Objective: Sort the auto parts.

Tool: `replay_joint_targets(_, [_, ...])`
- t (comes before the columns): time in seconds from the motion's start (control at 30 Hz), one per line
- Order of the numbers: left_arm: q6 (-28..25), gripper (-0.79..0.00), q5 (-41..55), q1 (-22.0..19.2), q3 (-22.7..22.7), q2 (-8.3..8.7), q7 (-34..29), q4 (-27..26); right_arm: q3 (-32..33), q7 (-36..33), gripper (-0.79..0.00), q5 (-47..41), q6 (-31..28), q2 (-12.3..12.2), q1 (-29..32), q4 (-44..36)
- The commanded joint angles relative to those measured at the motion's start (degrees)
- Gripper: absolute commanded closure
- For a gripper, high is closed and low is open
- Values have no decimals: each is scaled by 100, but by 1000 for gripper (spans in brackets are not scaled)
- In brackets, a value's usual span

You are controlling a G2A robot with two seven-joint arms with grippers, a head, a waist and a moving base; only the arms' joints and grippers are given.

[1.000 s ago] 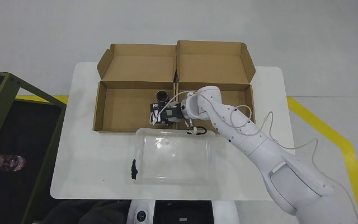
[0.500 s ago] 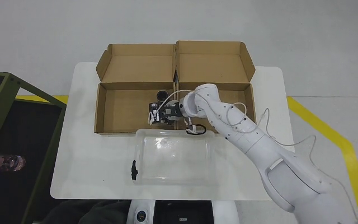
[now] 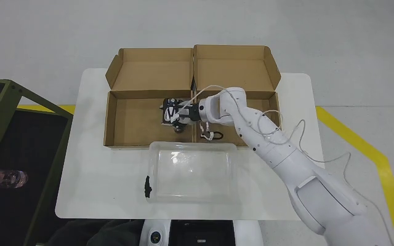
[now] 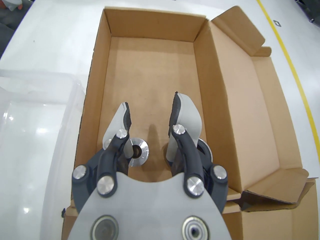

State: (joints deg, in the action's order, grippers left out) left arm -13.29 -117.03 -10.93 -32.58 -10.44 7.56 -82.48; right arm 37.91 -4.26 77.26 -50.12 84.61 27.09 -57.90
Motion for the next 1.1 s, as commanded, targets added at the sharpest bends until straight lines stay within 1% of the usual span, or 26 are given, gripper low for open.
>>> replay_joint_targets(0.0, [0, -785, 0, 0, 0, 0, 0, 0, 174, -8, -308, -63, 7, -67, 116, -211])
replay_joint_targets(0.17, [0, -785, 0, 0, 0, 0, 0, 0, 620, -71, -308, -230, 73, -246, 527, -876])
replay_joint_targets(0.43, [0, -785, 0, 0, 0, 0, 0, 0, 1295, -285, -317, -165, 94, -532, 1275, -1991])
replay_joint_targets(0.53, [0, -785, 0, 0, 0, 0, 0, 0, 1566, -353, -329, -113, 47, -639, 1571, -2400])
replay_joint_targets(0.6, [0, -785, 0, 0, 0, 0, 0, 0, 1804, -417, -354, -72, 14, -728, 1852, -2663])
replay_joint_targets(0.83, [0, -785, 0, 0, 0, 0, 0, 0, 2545, -526, -382, 84, -91, -979, 2707, -3361])
replay_joint_targets(0.87, [0, -785, 0, 0, 0, 0, 0, 0, 2656, -516, -388, 120, -74, -1010, 2819, -3476])
replay_joint_targets(0.93, [0, -785, 0, 0, 0, 0, 0, 0, 2847, -462, -453, 222, -46, -1067, 3043, -3716])
replay_joint_targets(1.0, [0, -785, 0, 0, 0, 0, 0, 0, 3017, -398, -468, 339, -8, -1119, 3255, -3918])
replay_joint_targets(1.07, [0, -785, 0, 0, 0, 0, 0, 0, 3180, -325, -505, 465, 28, -1167, 3454, -4087])
